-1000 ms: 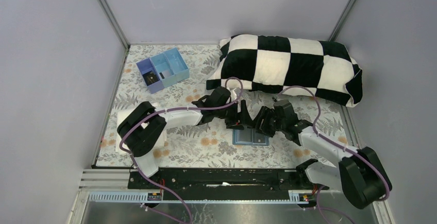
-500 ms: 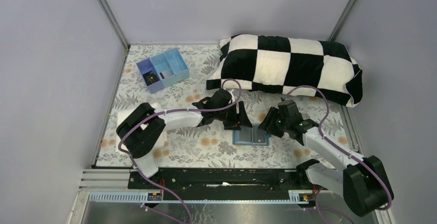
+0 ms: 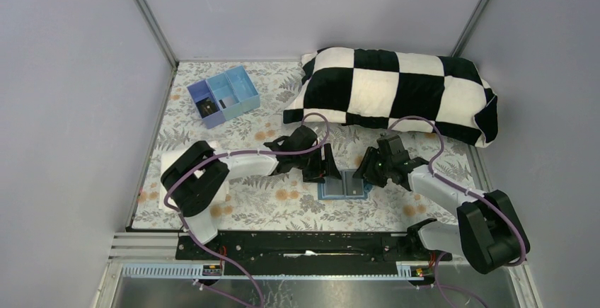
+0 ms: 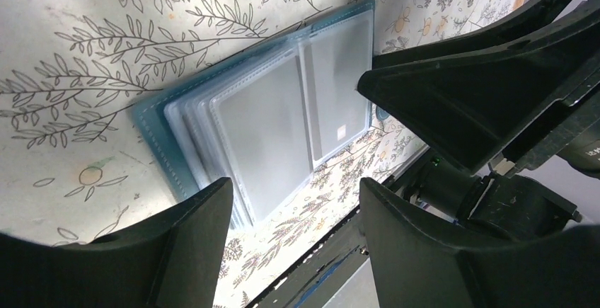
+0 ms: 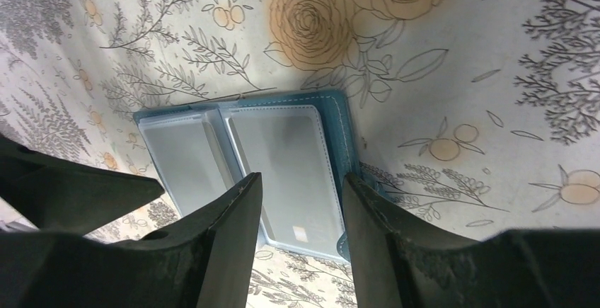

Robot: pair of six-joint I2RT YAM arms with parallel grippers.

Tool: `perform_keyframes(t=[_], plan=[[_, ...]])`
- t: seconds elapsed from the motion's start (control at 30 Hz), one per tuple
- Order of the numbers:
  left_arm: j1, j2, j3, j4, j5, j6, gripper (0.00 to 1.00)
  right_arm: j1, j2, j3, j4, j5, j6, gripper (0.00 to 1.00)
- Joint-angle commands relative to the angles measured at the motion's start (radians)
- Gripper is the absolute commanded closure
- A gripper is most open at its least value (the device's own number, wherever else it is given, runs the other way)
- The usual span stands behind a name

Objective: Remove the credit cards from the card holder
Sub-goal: Remove the credit card from the card holder.

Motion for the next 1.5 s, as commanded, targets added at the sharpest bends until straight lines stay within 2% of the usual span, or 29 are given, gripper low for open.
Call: perform_keyframes(t=[0.0, 0.2, 0.4, 0.6, 0.7, 0.83, 1.13, 1.3, 1.47], plan=[[-0.004, 0.026, 0.017, 0.062, 0.045, 0.020, 0.30, -0.004, 0.039, -0.026, 0.060, -0.065, 0.006, 0.47], [-0.007, 0.067, 0.031, 0.081, 0.076, 0.018, 0.30, -0.004, 0.061, -0.038, 0.096, -0.094, 0.020, 0.47], [-0.008, 0.043, 0.052, 0.106, 0.093, 0.024, 0.29, -0.004, 0.058, -0.046, 0.112, -0.102, 0.031, 0.47], [-0.008, 0.053, 0.040, 0.257, 0.189, -0.039, 0.29, -0.004, 0.035, -0.056, 0.102, -0.089, 0.036, 0.47], [-0.010, 0.087, 0.035, 0.330, 0.230, -0.080, 0.29, -0.004, 0.015, -0.036, 0.054, -0.037, 0.012, 0.46], [-0.012, 0.091, 0.036, 0.344, 0.226, -0.085, 0.30, -0.004, -0.033, 0.000, -0.029, 0.031, -0.024, 0.44], [-0.011, -0.014, 0.028, 0.208, 0.085, -0.036, 0.30, -0.015, -0.200, 0.095, -0.220, 0.253, -0.110, 0.43], [-0.012, -0.001, 0.036, 0.217, 0.115, -0.051, 0.30, -0.015, -0.223, 0.127, -0.224, 0.217, -0.125, 0.46], [-0.016, 0.033, 0.029, 0.325, 0.194, -0.117, 0.31, -0.015, -0.199, 0.081, -0.135, 0.018, -0.078, 0.58]])
